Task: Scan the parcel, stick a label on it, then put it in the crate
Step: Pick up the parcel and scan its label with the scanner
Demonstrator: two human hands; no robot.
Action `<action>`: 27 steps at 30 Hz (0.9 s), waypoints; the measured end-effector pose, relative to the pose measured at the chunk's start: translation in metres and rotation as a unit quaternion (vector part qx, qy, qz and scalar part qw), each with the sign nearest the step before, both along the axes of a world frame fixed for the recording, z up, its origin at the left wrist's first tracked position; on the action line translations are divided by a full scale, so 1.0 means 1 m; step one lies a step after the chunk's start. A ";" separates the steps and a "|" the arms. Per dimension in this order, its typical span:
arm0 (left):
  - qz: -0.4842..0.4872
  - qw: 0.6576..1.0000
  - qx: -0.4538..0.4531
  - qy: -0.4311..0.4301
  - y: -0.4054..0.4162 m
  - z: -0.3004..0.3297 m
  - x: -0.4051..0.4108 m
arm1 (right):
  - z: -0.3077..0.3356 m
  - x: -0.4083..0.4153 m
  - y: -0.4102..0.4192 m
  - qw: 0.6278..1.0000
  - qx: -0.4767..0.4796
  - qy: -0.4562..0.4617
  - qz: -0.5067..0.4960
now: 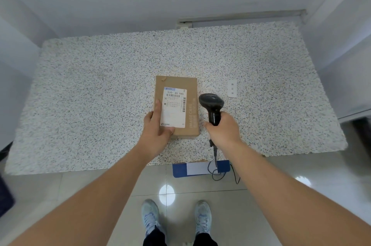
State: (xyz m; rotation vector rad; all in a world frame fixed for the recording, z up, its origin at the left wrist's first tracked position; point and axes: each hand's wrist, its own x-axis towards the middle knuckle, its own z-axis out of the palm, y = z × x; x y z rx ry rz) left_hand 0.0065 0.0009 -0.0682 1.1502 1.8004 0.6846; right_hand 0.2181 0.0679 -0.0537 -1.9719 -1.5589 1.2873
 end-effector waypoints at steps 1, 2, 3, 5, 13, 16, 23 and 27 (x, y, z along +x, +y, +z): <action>-0.004 1.000 -0.004 -0.001 0.000 -0.001 -0.001 | -0.005 0.001 0.003 1.000 0.002 -0.009 0.001; -0.010 1.000 -0.008 -0.001 -0.001 -0.002 -0.003 | -0.010 0.002 0.005 1.000 0.003 -0.016 0.003; -0.016 1.000 -0.013 -0.002 -0.001 -0.004 -0.004 | -0.014 0.003 0.008 1.000 0.002 -0.023 0.005; -0.023 1.000 -0.018 -0.002 -0.001 -0.007 -0.009 | -0.022 0.004 0.012 0.999 0.001 -0.039 0.010; -0.054 0.998 -0.017 0.029 0.000 -0.011 -0.021 | -0.046 0.009 0.020 0.998 0.004 -0.055 0.029; -0.041 0.997 -0.009 0.061 -0.002 -0.008 -0.020 | -0.051 0.011 0.019 0.998 -0.002 -0.047 0.038; -0.005 0.992 -0.033 0.121 -0.002 0.001 -0.017 | -0.054 0.017 0.023 0.998 -0.015 -0.045 0.049; 0.004 0.985 -0.028 0.173 0.005 0.019 -0.011 | -0.046 0.023 0.029 0.997 -0.044 -0.033 0.054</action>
